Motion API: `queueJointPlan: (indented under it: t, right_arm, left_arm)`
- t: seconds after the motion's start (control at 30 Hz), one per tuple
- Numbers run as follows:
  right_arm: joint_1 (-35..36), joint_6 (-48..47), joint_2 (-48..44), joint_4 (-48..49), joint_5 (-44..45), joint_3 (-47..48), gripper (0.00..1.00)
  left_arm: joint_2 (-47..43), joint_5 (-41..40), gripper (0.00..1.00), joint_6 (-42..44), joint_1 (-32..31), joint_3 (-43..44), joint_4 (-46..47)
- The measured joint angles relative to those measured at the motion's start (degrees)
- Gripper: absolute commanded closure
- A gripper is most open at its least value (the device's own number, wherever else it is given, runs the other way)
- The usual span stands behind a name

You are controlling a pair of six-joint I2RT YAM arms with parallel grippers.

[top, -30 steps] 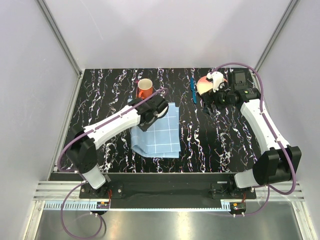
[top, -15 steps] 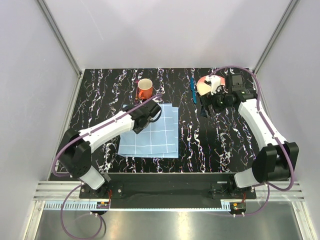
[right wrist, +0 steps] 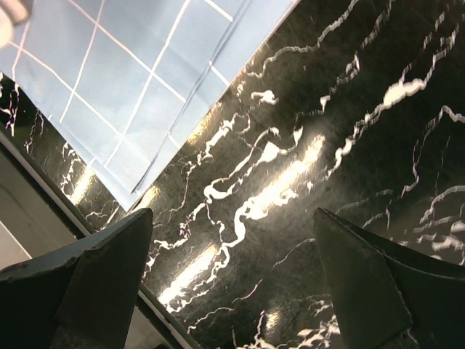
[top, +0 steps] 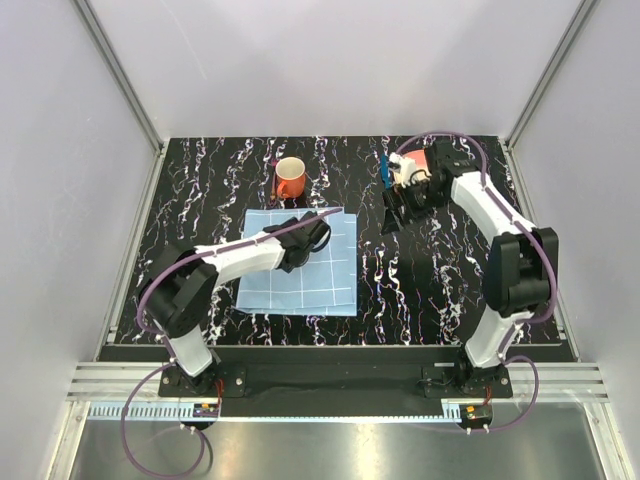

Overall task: Set the dinner table for one person
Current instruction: Flatten out the napkin at the center of the board.

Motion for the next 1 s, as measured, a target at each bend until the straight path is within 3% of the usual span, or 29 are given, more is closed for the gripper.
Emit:
queueJointPlan:
  t: [0.27, 0.53, 0.73, 1.0]
  right_arm:
    - [3.1, -4.7, 6.9, -1.4, 0.3, 5.9, 0.03]
    - [8.6, -13.6, 7.5, 3.0, 9.0, 4.2, 0.00]
    - [12.9, -18.9, 7.5, 5.0, 13.9, 3.1, 0.00]
    - [18.8, -22.5, 8.6, 6.6, 17.5, 3.7, 0.00]
  left_arm:
    - [0.0, -5.7, 0.61, 8.0, 0.0, -6.7, 10.5]
    - [-0.4, -10.1, 0.61, 10.8, 0.1, -11.6, 15.9]
    - [-5.3, -11.3, 0.59, 5.0, 2.7, -11.7, 14.3]
    - [-10.2, -11.2, 0.57, -4.5, 13.4, -8.6, 9.1]
